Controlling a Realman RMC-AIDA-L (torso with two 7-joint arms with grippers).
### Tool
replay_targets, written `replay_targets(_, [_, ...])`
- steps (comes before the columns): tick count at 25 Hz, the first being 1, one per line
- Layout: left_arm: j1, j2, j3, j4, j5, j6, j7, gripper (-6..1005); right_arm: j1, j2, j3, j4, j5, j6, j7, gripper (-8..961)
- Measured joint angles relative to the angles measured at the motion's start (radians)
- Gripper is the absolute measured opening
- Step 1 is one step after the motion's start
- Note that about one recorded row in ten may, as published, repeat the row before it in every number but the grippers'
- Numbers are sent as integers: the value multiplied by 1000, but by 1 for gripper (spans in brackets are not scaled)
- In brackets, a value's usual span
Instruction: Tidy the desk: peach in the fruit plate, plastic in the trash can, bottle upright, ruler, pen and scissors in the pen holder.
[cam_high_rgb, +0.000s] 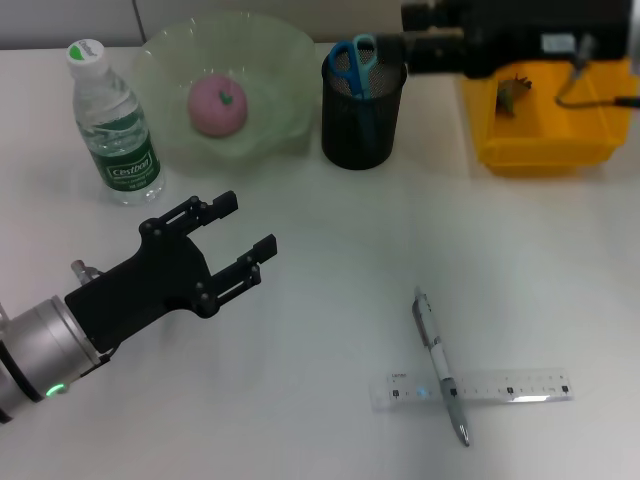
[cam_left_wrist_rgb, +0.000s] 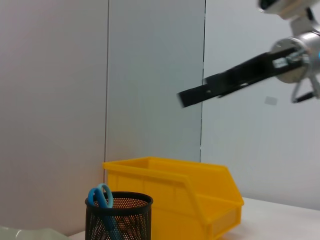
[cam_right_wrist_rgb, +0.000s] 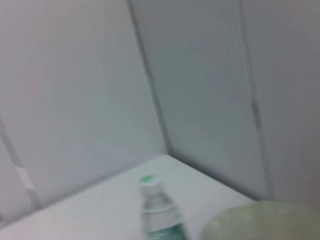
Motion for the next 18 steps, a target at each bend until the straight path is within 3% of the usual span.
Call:
replay_targets(7, [28,7,47,79,12,16,-101,675,-35,-21,118,243,58,-246,-277,652])
replay_targets(13, [39,10,61,103,58,27,-117,675,-53,-51,119,452,39,-290,-517,651])
replay_targets(15, [39,10,61,103,58,27,-117,676,-58,-54,119,477,15,-298,-558,651])
replay_targets(18, [59,14,61,183,176,80,-196,676,-63,-56,120,481,-26,-310,-569,651])
